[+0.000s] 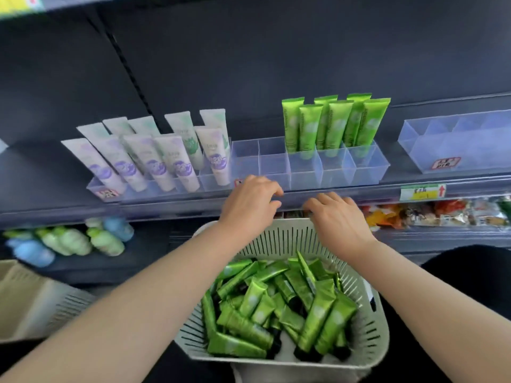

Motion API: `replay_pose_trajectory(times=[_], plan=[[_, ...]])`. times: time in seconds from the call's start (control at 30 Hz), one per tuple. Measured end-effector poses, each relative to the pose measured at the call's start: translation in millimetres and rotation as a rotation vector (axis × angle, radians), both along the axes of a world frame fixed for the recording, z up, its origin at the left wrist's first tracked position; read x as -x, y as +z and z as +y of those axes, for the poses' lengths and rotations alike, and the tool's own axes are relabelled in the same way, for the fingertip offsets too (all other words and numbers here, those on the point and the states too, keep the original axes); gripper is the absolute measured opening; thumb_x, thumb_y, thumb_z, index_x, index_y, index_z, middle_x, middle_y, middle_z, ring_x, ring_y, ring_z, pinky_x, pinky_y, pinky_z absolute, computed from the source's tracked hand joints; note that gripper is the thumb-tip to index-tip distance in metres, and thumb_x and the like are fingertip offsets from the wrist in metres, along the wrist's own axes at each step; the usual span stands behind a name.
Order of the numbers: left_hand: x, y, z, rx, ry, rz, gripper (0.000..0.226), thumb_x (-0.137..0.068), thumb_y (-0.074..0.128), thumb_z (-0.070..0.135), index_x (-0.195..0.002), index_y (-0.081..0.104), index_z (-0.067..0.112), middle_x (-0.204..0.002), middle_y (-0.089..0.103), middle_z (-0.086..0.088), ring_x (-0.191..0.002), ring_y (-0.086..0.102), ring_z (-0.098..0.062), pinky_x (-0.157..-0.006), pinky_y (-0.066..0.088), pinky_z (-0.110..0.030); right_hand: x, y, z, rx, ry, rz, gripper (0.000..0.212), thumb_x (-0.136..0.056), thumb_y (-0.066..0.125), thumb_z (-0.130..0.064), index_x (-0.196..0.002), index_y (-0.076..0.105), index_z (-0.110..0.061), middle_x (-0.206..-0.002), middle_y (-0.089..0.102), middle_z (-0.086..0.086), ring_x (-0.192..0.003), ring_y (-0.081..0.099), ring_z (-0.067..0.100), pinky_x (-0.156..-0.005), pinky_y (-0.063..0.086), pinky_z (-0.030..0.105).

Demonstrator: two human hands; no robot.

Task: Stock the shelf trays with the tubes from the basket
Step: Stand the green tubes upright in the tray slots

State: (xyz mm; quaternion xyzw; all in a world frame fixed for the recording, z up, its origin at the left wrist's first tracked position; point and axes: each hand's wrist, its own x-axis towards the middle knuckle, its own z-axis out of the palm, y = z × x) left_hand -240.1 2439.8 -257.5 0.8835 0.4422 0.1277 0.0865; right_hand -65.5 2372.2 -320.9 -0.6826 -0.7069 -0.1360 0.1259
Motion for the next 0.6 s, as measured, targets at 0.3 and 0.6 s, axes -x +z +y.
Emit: replay_pose_trajectory(times=[0.3, 0.6], plan=[[39.3, -107.8, -47.0, 0.28, 0.107, 0.059, 0.026, -0.094, 0.061, 0.028, -0.119, 0.064, 0.022, -0.123, 0.061, 0.004, -0.12, 0.051, -0.014, -0.1, 0.041, -0.031, 25.6, -64.8, -38.8, 0.584, -0.072, 0.0, 0.036, -0.088, 0.05, -0.009, -0.122, 0.051, -0.021, -0.118, 0.055, 0.0, -0.114, 0.047, 0.023, -0.086, 0.042, 0.034], [77.5, -161.2, -66.4, 0.356, 0.219, 0.041, 0.029, -0.097, 0.056, 0.026, -0.126, 0.059, 0.024, -0.13, 0.058, 0.005, -0.122, 0.05, -0.01, -0.099, 0.042, -0.025, 25.1, -99.7, -61.3, 0.867, -0.112, -0.189, 0.03, -0.091, 0.055, -0.028, -0.118, 0.058, -0.016, -0.134, 0.046, 0.01, -0.125, 0.037, 0.028, -0.102, 0.039, 0.04]])
